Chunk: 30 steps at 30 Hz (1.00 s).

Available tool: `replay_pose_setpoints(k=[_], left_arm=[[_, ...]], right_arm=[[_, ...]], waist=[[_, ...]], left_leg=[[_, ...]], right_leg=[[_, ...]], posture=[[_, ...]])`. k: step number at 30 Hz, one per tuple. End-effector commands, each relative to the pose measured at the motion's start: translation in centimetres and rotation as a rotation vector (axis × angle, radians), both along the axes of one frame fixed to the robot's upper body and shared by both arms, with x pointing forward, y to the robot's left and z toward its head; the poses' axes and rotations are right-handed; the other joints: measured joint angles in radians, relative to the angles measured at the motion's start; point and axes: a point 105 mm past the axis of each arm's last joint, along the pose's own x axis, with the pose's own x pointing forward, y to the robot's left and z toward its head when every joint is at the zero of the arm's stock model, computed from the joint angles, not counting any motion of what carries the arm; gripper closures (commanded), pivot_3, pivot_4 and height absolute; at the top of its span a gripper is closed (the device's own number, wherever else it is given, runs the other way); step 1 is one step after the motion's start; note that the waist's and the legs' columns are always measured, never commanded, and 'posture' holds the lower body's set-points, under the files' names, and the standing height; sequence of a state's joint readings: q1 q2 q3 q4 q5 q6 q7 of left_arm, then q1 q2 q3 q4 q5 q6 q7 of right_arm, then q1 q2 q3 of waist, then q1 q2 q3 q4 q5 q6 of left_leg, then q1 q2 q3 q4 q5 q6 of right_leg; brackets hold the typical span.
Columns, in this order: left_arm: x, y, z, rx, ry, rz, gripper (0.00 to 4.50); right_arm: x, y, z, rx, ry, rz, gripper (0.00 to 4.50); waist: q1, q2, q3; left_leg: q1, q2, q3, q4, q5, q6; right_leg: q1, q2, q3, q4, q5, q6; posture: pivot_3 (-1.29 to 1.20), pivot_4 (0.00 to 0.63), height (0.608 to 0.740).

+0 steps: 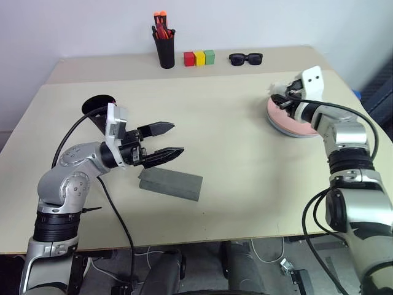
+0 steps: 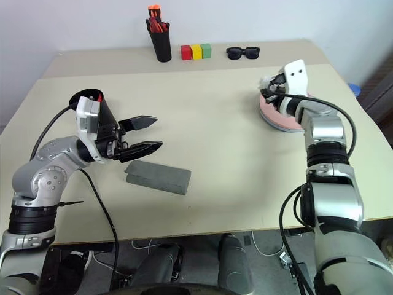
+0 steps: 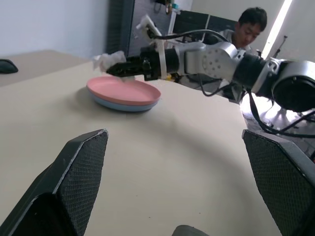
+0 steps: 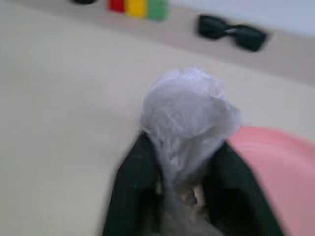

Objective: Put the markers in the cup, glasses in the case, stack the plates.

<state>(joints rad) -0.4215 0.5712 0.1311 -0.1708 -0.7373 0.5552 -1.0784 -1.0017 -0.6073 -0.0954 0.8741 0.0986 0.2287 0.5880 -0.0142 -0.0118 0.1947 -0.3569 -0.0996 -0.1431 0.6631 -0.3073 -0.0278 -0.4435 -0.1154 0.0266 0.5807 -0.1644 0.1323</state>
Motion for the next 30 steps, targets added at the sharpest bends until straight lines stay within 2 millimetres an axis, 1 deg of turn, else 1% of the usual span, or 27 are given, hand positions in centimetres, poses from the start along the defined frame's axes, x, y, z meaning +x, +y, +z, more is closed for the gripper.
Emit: replay_pose_setpoints(k=[1, 2, 3, 5, 7, 9, 11, 12, 13, 15, 17, 19, 20, 21, 22, 24, 25, 27, 30], left_arm=[[-0.4, 0.1, 1.0, -0.018, -0.047, -0.007, 0.00], [-0.4, 0.2, 1.0, -0.019, -0.047, -0.006, 0.00], [-0.5, 0.3, 0.9, -0.018, -0.046, -0.002, 0.00], [-0.5, 0.5, 0.8, -0.017, -0.043, 0.009, 0.00], [-0.6, 0.9, 0.8, -0.015, -0.043, 0.025, 0.00], [-0.7, 1.4, 0.8, -0.014, -0.044, 0.043, 0.00], [-0.9, 1.9, 0.8, -0.021, -0.042, 0.065, 0.00], [-1.0, 2.2, 0.8, -0.016, -0.046, 0.076, 0.00], [-1.1, 2.2, 0.7, -0.012, -0.048, 0.082, 0.00], [-1.5, 2.9, 0.5, -0.010, -0.043, 0.107, 0.00], [-2.0, 3.5, 0.3, -0.005, -0.042, 0.130, 0.00], [-2.4, 3.9, -0.1, 0.005, -0.034, 0.146, 0.00], [-2.6, 4.0, -0.4, 0.011, -0.031, 0.153, 0.00], [-2.8, 4.2, -0.6, 0.017, -0.029, 0.158, 0.00], [-2.8, 3.9, -0.7, 0.021, -0.030, 0.159, 0.00], [-3.0, 4.6, -1.0, 0.028, -0.022, 0.173, 0.00], [-3.0, 4.6, -1.4, 0.035, -0.016, 0.179, 0.00], [-3.2, 5.1, -1.8, 0.057, -0.010, 0.193, 0.00], [-3.1, 5.8, -1.9, 0.062, 0.008, 0.202, 0.00]], right_arm=[[0.4, -2.0, 0.2, -0.070, -0.013, -0.112, 1.13], [0.4, -2.2, 0.2, -0.078, -0.014, -0.128, 0.68], [0.5, -2.3, 0.3, -0.078, -0.016, -0.132, 0.07], [0.7, -2.4, 1.2, -0.066, -0.044, -0.144, 0.07], [0.8, -1.5, 3.2, -0.032, -0.137, -0.109, 0.07], [0.5, 0.8, 5.0, 0.047, -0.231, 0.019, 0.07], [-0.3, 3.3, 5.3, 0.033, -0.278, 0.168, 0.07], [-1.2, 4.8, 5.1, 0.034, -0.282, 0.276, 0.07], [-1.9, 5.7, 4.9, 0.038, -0.282, 0.347, 0.07], [-4.7, 8.3, 3.9, 0.038, -0.246, 0.557, 0.07], [-8.1, 10.5, 2.7, 0.028, -0.194, 0.756, 0.07], [-11.3, 11.8, 1.6, 0.029, -0.126, 0.900, 0.07], [-12.9, 12.2, 1.0, 0.029, -0.083, 0.960, 0.07], [-14.0, 12.4, 0.6, 0.019, -0.054, 0.998, 0.07], [-14.6, 12.2, 0.3, 0.011, -0.035, 1.014, 0.07], [-15.5, 12.8, -0.1, 0.017, -0.006, 1.031, 0.07], [-15.7, 12.7, -0.2, 0.020, -0.001, 1.028, 0.07], [-15.8, 13.1, -0.1, 0.015, -0.013, 0.997, 0.07], [-15.9, 12.5, 0.0, -0.003, -0.014, 0.970, 0.07]], waist=[[-0.004, 0.000, 0.000], [-0.005, 0.000, 0.000], [-0.006, 0.000, 0.000], [-0.014, 0.001, 0.001], [-0.024, 0.001, 0.001], [-0.032, 0.001, 0.001], [-0.036, 0.001, 0.001], [-0.037, 0.001, 0.001], [-0.034, 0.001, 0.000], [-0.028, 0.001, 0.000], [-0.021, 0.001, 0.000], [-0.013, 0.002, 0.001], [-0.009, 0.002, 0.001], [-0.003, 0.002, 0.001], [-0.001, 0.002, 0.001], [0.001, 0.002, 0.001], [0.000, 0.001, 0.000], [0.000, 0.001, 0.000], [0.002, 0.001, 0.000]], left_leg=[[0.000, 0.000, 0.000, 0.000, 0.000, 0.000], [0.000, 0.000, 0.000, 0.000, 0.000, 0.000], [0.000, 0.000, 0.000, 0.000, 0.000, 0.000], [0.000, 0.000, 0.001, 0.000, 0.000, 0.000], [0.000, 0.000, 0.001, -0.001, 0.000, 0.000], [0.000, 0.000, 0.001, -0.001, 0.000, 0.000], [0.001, 0.002, 0.001, -0.001, 0.000, 0.000], [0.001, 0.003, 0.001, -0.001, 0.000, 0.000], [0.001, 0.004, 0.001, -0.001, 0.000, 0.000], [0.001, 0.005, 0.001, -0.002, 0.000, 0.000], [0.000, 0.005, 0.000, -0.001, 0.000, 0.000], [-0.001, 0.004, 0.000, -0.001, -0.001, 0.000], [0.000, 0.004, 0.000, -0.001, -0.001, 0.001], [0.000, 0.004, 0.001, 0.000, -0.001, 0.001], [0.000, 0.004, 0.001, 0.000, -0.001, 0.001], [0.001, 0.004, 0.001, 0.000, -0.001, 0.001], [0.002, 0.005, 0.001, 0.000, -0.001, 0.001], [0.003, 0.007, 0.002, 0.000, -0.001, 0.000], [0.002, 0.007, 0.003, 0.001, -0.001, 0.000]], right_leg=[[0.000, 0.000, 0.000, 0.000, 0.000, 0.000], [0.000, 0.000, 0.000, 0.000, 0.000, 0.000], [0.000, 0.000, 0.000, 0.000, 0.000, 0.000], [-0.001, 0.000, 0.000, 0.000, 0.000, 0.000], [-0.001, 0.000, 0.001, 0.000, 0.000, 0.000], [-0.001, 0.000, 0.001, 0.000, 0.000, 0.000], [-0.001, 0.001, 0.001, 0.000, 0.000, 0.000], [-0.001, 0.002, 0.001, 0.000, 0.000, 0.000], [-0.001, 0.002, 0.001, 0.000, 0.000, 0.000], [-0.001, 0.002, 0.001, 0.001, 0.000, 0.000], [-0.001, 0.002, 0.000, 0.000, 0.000, 0.000], [-0.001, 0.002, 0.000, 0.000, 0.000, 0.000], [-0.001, 0.001, 0.001, 0.000, 0.000, 0.000], [-0.001, 0.001, 0.001, 0.001, 0.000, 0.000], [-0.001, 0.001, 0.001, 0.001, 0.000, 0.000], [0.001, 0.001, 0.001, 0.001, 0.001, 0.000], [0.001, 0.002, 0.001, 0.001, 0.001, 0.000], [0.002, 0.004, 0.001, 0.001, 0.001, -0.001], [0.001, 0.004, 0.001, 0.001, 0.001, -0.002]], posture=[[0.00, 0.150, 0.740], [0.00, 0.150, 0.740], [0.00, 0.150, 0.740], [0.00, 0.150, 0.740], [0.00, 0.150, 0.740], [0.00, 0.150, 0.740], [0.00, 0.150, 0.740], [0.00, 0.150, 0.740], [0.00, 0.150, 0.740], [0.00, 0.150, 0.740], [0.00, 0.150, 0.740], [0.00, 0.150, 0.740], [0.00, 0.150, 0.740], [0.00, 0.150, 0.740], [0.00, 0.150, 0.740], [0.00, 0.150, 0.740], [0.00, 0.150, 0.740], [0.00, 0.150, 0.740], [0.00, 0.150, 0.740]])
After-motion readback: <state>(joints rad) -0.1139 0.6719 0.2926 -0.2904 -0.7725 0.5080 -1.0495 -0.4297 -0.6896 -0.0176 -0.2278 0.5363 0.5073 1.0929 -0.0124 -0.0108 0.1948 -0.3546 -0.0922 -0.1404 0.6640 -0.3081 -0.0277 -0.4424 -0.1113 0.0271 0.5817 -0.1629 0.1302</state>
